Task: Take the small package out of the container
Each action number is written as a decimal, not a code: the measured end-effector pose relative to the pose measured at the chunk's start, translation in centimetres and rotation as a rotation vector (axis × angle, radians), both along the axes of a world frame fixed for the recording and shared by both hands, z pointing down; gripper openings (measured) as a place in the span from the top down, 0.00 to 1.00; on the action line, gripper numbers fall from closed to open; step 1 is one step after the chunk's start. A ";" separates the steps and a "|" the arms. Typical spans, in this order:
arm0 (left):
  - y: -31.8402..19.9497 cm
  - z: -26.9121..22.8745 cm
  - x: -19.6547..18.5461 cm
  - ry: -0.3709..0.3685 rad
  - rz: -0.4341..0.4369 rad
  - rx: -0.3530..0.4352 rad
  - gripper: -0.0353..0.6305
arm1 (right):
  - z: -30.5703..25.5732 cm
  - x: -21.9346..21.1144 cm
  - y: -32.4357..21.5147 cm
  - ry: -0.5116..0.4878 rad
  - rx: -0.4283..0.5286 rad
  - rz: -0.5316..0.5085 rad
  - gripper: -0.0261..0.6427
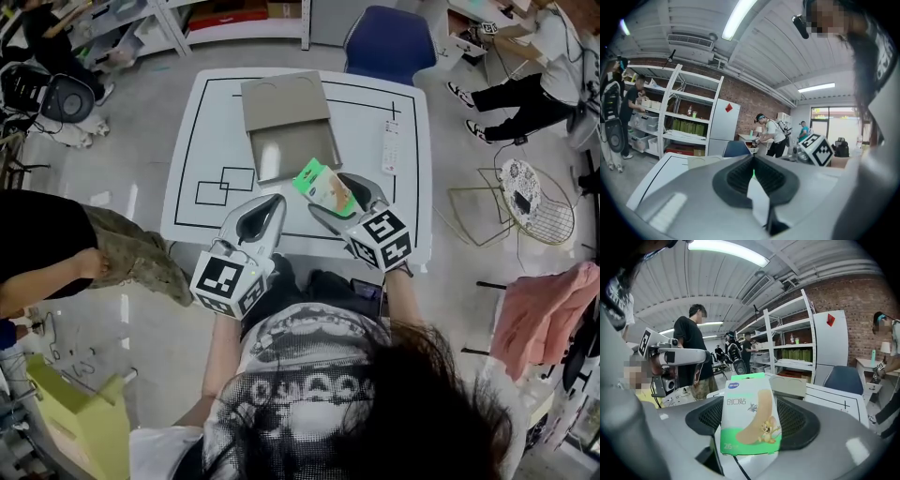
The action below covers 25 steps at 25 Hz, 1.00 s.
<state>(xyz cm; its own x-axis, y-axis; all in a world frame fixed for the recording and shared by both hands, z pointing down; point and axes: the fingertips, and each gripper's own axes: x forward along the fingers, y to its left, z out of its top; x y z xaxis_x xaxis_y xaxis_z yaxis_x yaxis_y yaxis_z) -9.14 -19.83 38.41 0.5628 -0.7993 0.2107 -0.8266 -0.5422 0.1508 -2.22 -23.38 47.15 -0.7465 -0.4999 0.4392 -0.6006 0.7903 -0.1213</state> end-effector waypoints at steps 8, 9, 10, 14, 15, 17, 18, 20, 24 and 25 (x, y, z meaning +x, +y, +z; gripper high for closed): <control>2.3 0.6 4.9 0.006 -0.025 -0.007 0.95 | -0.1 4.1 3.2 -0.013 0.006 -0.046 0.42; 2.6 0.8 5.3 0.005 -0.030 -0.010 0.95 | 0.0 4.6 3.6 -0.016 0.005 -0.049 0.42; 2.9 1.0 5.7 0.005 -0.036 -0.014 0.95 | 0.0 5.0 3.9 -0.020 0.005 -0.052 0.42; 4.1 1.6 7.1 -0.002 -0.052 -0.027 0.95 | 0.1 6.3 5.1 -0.035 0.003 -0.059 0.42; 4.4 1.6 7.5 -0.005 -0.054 -0.031 0.95 | 0.1 6.6 5.3 -0.039 0.002 -0.061 0.42; 4.7 1.6 8.1 -0.010 -0.054 -0.037 0.95 | -0.1 7.2 5.7 -0.046 0.002 -0.062 0.42; 4.9 1.6 8.3 -0.013 -0.053 -0.039 0.95 | -0.2 7.4 5.8 -0.051 0.002 -0.061 0.42; 5.0 1.4 8.7 -0.017 -0.051 -0.040 0.95 | -0.4 7.7 5.9 -0.061 0.002 -0.055 0.42; 5.0 0.9 8.8 -0.028 -0.042 -0.039 0.95 | -0.9 7.9 5.9 -0.074 0.005 -0.038 0.42; 5.1 0.9 8.9 -0.029 -0.037 -0.038 0.95 | -1.0 7.9 5.9 -0.077 0.008 -0.032 0.42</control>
<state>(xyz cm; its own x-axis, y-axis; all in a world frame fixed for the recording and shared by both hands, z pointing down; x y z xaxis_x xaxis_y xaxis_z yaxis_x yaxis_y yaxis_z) -0.29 -14.75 39.30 0.5261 -0.8105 0.2576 -0.8503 -0.5055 0.1462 5.71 -17.47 46.17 -0.7937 -0.4783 0.3758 -0.5640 0.8101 -0.1601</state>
